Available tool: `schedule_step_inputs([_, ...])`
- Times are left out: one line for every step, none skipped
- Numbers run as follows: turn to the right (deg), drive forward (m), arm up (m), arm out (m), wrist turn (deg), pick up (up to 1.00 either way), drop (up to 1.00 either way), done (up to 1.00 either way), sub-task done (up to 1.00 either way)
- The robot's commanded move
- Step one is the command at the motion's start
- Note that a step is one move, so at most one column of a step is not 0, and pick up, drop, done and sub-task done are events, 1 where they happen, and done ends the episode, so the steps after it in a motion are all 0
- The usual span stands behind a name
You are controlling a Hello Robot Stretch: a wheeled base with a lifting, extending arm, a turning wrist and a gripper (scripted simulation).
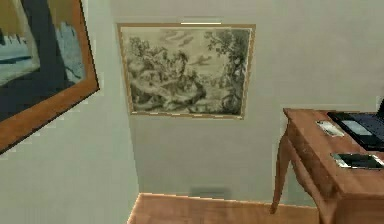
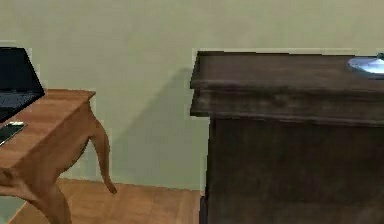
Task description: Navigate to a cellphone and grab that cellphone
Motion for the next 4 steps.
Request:
schedule_step_inputs([30.0, 0.00, 0.00, 0.00, 0.0, 0.00, 0.00, 0.00, 0.00])
schedule_step_inputs([3.0, 0.00, 0.00, 0.00, 0.0, 0.00, 0.00, 0.00, 0.00])
schedule_step_inputs([0.0, 0.40, 0.00, 0.00, 0.0, 0.00, 0.00, 0.00, 0.00])
schedule_step_inputs([-45.0, 0.00, 0.00, 0.00, 0.0, 0.00, 0.00, 0.00, 0.00])
